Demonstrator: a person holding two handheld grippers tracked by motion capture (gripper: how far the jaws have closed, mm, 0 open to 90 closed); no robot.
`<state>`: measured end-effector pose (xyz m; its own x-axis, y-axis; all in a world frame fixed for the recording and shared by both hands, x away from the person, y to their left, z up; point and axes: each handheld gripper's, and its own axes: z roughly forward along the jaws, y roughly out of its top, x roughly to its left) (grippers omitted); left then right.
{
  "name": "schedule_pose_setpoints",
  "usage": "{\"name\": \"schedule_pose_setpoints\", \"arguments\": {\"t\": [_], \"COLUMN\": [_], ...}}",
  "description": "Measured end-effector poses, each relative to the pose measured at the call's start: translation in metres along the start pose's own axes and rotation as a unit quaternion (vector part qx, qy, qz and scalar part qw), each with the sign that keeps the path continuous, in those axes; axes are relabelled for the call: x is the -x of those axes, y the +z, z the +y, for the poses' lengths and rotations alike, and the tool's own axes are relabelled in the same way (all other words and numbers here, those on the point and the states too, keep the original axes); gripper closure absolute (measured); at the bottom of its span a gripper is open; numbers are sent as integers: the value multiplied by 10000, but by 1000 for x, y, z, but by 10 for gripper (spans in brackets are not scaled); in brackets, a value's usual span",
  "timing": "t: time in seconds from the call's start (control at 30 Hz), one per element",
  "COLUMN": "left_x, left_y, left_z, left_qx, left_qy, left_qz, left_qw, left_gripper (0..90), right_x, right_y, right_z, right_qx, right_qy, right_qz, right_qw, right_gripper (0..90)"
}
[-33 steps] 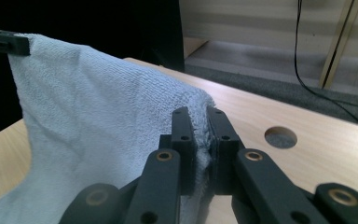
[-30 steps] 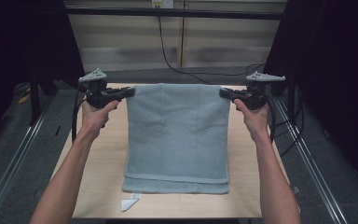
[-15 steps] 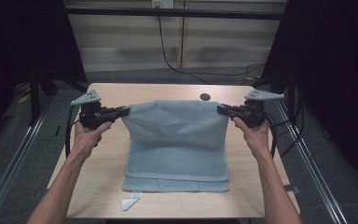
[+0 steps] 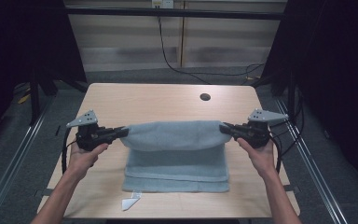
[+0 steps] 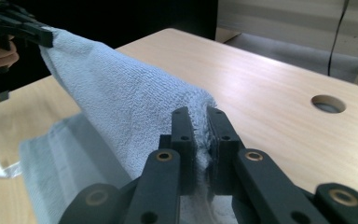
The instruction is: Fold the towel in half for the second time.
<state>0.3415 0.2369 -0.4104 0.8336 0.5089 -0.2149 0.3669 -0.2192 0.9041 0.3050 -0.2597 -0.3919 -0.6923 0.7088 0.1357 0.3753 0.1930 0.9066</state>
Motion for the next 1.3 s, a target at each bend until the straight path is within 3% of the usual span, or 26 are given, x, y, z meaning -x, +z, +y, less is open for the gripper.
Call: {"name": "schedule_pose_setpoints", "arguments": {"t": [0.27,0.5,0.7,0.83,0.9,1.0,1.07,1.2,1.23,1.3], "left_x": [20,35,46,58,55,45,36,10,4,-4], "left_y": [-2,-6,-11,-23,-27,-26,-24,-13,-11,-13], "left_z": [-39,-59,-81,-82,-81,-75,-68,-63,-65,-73], "left_qx": [-454,-722,-981,-857,-771,-698,-587,-490,-480,-436], "left_qy": [-18,-14,-199,-206,-275,-447,-403,-566,-654,-887], "left_qz": [-162,-314,-419,-502,-489,-225,-81,333,596,694], "left_qw": [9988,9969,9941,9948,9954,9963,9974,9966,9949,9927], "left_gripper": [843,836,814,750,711,640,599,474,457,379], "right_x": [-22,-38,-50,-53,-56,-57,-55,-43,-38,-31], "right_y": [-7,-16,-23,-33,-36,-40,-42,-44,-45,-47], "right_z": [-41,-72,-92,-96,-99,-99,-96,-93,-94,-96], "right_qx": [-390,-629,-883,-860,-809,-685,-583,-362,-280,-220], "right_qy": [3,99,144,220,284,343,349,482,552,679], "right_qz": [168,301,389,473,482,468,380,65,-65,-276], "right_qw": [9991,9975,9952,9949,9952,9960,9970,9982,9981,9971], "right_gripper": [828,809,770,735,711,669,647,592,582,546]}}
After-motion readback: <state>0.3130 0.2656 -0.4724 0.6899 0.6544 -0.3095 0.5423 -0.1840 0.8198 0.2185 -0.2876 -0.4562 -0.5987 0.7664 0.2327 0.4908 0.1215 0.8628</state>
